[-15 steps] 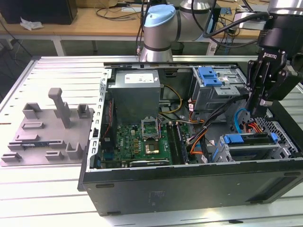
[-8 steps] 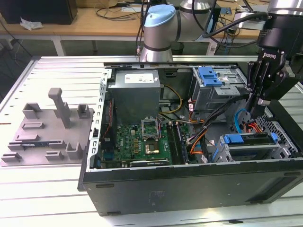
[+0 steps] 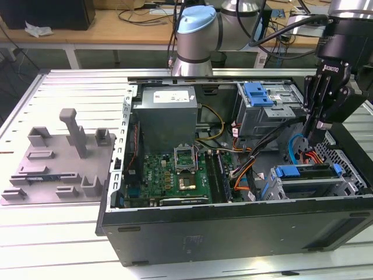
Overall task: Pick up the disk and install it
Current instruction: 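Insert the second disk wire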
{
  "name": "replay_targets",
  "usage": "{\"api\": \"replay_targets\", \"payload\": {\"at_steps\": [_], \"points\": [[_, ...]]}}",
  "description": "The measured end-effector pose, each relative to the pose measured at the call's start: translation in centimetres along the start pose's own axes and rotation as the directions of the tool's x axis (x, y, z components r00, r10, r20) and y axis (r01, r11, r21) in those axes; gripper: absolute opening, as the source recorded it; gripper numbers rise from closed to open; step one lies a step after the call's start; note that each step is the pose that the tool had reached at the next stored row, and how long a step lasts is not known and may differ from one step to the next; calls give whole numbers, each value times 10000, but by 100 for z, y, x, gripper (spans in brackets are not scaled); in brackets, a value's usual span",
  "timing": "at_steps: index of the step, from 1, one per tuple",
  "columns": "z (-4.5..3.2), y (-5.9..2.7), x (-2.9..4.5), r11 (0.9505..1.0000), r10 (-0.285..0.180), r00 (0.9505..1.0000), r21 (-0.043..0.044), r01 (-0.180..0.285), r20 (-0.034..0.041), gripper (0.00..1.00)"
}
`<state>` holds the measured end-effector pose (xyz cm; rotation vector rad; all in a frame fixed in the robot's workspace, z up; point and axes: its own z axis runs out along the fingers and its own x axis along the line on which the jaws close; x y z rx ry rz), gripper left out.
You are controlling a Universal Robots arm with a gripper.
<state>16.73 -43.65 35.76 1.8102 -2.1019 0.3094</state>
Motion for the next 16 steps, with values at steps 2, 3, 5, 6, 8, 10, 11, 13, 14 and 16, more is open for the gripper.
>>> {"api": "replay_targets", "payload": {"at_steps": [2, 3, 5, 6, 8, 10, 11, 13, 14, 16], "points": [[4, 0, -9, 10000, -5, 10000, 14, 5, -1, 27], [7, 0, -12, 10000, 2, 10000, 36, -2, 3, 27], [13, 0, -17, 10000, 22, 10000, 83, -23, 10, 27], [15, 0, -19, 10000, 27, 10000, 96, -27, 12, 27], [18, 0, -23, 9999, 33, 10000, 109, -33, 7, 27], [21, 1, -26, 9999, 37, 10000, 113, -37, -2, 27], [21, 1, -27, 9999, 39, 10000, 114, -39, -12, 27], [22, 2, -30, 9999, 40, 10000, 115, -40, -25, 19], [21, 1, -31, 9999, 41, 10000, 116, -40, -31, 19], [20, 2, -33, 9999, 42, 10000, 118, -42, -46, 16]]}}
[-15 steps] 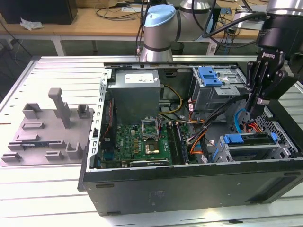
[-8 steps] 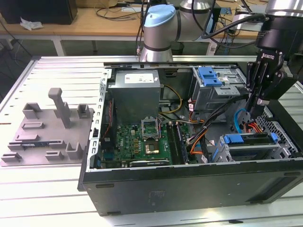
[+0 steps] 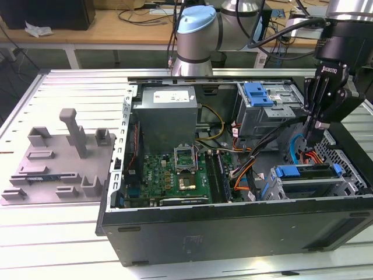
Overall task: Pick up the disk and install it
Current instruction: 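Insert the second disk wire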
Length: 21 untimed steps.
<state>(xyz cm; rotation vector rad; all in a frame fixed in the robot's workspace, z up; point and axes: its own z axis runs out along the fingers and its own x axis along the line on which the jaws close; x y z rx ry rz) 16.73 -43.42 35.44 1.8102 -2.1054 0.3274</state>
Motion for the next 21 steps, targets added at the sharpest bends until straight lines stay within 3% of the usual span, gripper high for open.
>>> {"api": "replay_targets", "payload": {"at_steps": [10, 12, 16, 18, 21], "points": [[0, 0, 0, 10000, -2, 10000, 0, 2, 10, 16], [7, 4, 15, 10000, -9, 9999, 0, 9, 162, 16], [27, 14, 60, 10000, -9, 9992, 30, 8, 396, 16], [37, 20, 89, 10000, 2, 9981, 88, -8, 608, 16], [45, 39, 121, 9998, 27, 9971, 178, -41, 763, 16]]}}
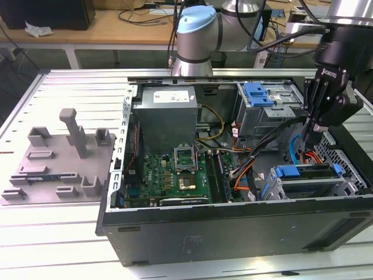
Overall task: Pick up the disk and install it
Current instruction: 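Insert the second disk wire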
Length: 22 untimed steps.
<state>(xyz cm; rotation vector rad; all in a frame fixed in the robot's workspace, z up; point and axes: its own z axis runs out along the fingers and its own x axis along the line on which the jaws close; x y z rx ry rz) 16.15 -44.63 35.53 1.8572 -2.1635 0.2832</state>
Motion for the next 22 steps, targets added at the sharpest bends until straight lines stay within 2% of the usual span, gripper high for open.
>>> {"api": "replay_targets", "payload": {"at_steps": [2, 4, 6, 7, 8, 9, 11, 15, 19, 21, 22], "points": [[9, 33, 21, 9999, 30, 9999, 99, -31, 103, 16], [13, 50, 33, 9999, 47, 9998, 154, -50, 177, 16], [21, 63, 55, 9997, 66, 9993, 231, -75, 361, 16], [28, 65, 76, 9996, 68, 9987, 288, -82, 511, 16], [30, 65, 82, 9995, 68, 9984, 314, -85, 557, 16], [36, 66, 96, 9993, 65, 9978, 362, -89, 652, 16], [48, 75, 130, 9991, 59, 9968, 422, -93, 795, 16], [62, 99, 168, 9987, 33, 9955, 500, -81, 951, 16], [72, 122, 195, 9982, 6, 9943, 588, -69, 1064, 16], [82, 138, 219, 9976, -21, 9934, 693, -59, 1150, 16], [84, 142, 227, 9973, -27, 9931, 735, -59, 1168, 16]]}}
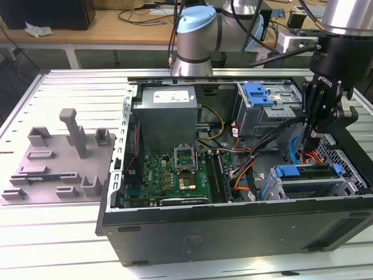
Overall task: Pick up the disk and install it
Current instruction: 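Insert the second disk wire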
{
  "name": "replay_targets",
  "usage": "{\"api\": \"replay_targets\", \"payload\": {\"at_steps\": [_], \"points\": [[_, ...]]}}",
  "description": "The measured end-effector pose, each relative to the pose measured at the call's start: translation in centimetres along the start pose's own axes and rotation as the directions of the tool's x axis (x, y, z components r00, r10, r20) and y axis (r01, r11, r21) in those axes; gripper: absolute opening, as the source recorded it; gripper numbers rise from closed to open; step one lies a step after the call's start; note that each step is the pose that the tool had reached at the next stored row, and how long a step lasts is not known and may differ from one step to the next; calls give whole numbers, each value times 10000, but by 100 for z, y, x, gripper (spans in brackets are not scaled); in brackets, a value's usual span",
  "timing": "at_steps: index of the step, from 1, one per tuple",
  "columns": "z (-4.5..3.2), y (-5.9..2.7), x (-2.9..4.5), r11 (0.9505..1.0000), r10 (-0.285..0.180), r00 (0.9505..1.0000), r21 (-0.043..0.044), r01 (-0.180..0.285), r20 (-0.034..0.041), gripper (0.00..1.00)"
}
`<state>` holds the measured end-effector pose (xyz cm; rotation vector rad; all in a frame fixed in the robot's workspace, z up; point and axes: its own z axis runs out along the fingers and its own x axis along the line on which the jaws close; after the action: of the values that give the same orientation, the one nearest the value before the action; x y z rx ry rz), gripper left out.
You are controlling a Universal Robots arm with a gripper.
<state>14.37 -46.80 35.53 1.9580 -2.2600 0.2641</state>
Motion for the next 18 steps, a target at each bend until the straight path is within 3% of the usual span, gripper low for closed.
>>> {"api": "replay_targets", "payload": {"at_steps": [7, 12, 16, 18], "points": [[13, 35, 63, 9997, -43, 9999, 260, 40, 144, 16], [22, 60, 109, 9994, -95, 9995, 336, 85, 303, 16], [39, 83, 188, 9990, -196, 9986, 421, 175, 487, 16], [43, 88, 210, 9988, -227, 9983, 446, 204, 528, 16]]}}
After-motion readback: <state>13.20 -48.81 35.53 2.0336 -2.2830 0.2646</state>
